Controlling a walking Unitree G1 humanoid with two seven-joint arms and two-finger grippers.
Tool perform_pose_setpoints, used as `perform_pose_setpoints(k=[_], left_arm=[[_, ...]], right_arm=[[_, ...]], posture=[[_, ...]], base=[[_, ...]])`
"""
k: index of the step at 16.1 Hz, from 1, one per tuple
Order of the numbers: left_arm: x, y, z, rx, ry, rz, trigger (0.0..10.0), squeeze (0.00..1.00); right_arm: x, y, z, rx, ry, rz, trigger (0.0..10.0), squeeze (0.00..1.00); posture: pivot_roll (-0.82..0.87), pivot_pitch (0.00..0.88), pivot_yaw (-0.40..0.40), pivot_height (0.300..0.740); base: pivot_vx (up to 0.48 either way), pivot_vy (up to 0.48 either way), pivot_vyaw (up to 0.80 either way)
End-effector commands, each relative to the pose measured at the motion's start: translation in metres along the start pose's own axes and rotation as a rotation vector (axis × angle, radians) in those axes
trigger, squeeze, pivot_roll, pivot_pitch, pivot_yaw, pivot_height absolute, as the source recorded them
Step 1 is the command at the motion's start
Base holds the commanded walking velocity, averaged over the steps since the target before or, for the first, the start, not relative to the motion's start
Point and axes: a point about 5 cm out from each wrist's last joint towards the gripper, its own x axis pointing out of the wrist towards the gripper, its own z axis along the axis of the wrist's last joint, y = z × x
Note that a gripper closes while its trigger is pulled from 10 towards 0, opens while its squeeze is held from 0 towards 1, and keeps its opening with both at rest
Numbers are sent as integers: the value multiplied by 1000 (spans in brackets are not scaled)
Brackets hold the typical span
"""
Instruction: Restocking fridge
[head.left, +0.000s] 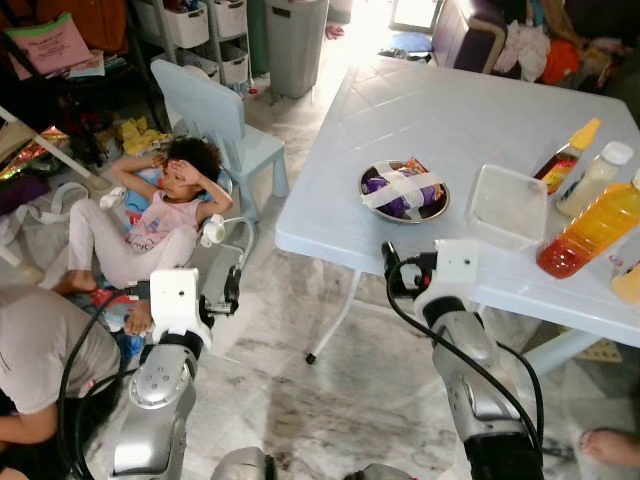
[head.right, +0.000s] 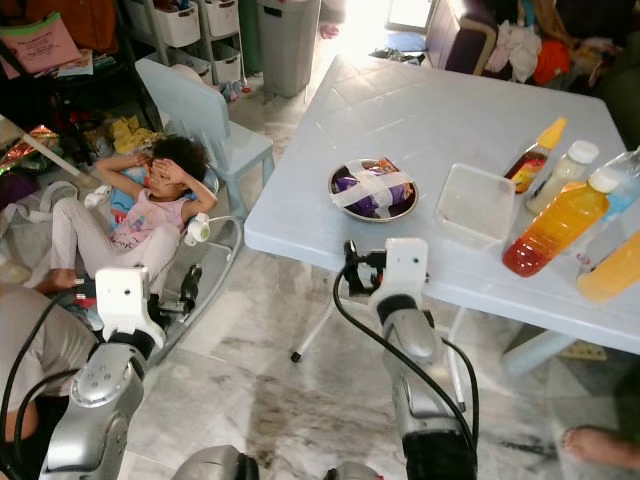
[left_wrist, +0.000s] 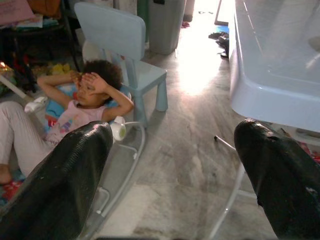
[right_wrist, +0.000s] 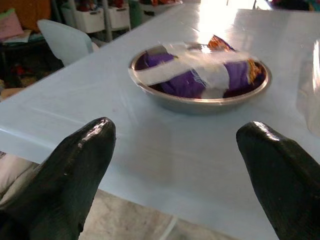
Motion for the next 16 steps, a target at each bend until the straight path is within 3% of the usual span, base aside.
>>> perform_pose_setpoints(k=[1, 3, 6, 9, 13, 16], left_arm=[[4, -1, 7, 12, -16, -3, 10000, 0], [10, 0, 8, 13, -17, -11, 10000, 0], [17, -10, 8, 19, 3, -105, 10000, 0], [23, -7, 9, 7, 12, -110, 10000, 0], [20, -10, 5, 8, 21, -130, 10000, 0], [20, -8, 6, 7, 9, -104, 10000, 0]], right_arm=[[2, -11, 0, 11, -6, -45, 10000, 0], [1, -17, 2, 8, -15, -84, 10000, 0], [-13, -32, 3, 12, -27, -173, 10000, 0], [-20, -37, 4, 16, -37, -220, 10000, 0], [-21, -42, 1, 17, -35, -230, 10000, 0], [-11, -40, 4, 24, -35, -205, 10000, 0]], posture=[[127, 0, -67, 740], [90, 0, -38, 740], [5, 0, 9, 740], [-40, 0, 43, 740], [-15, 0, 34, 740], [49, 0, -4, 740]], base=[[0, 0, 0], [0, 0, 0], [0, 0, -800], [0, 0, -800], [0, 0, -200], [0, 0, 0]])
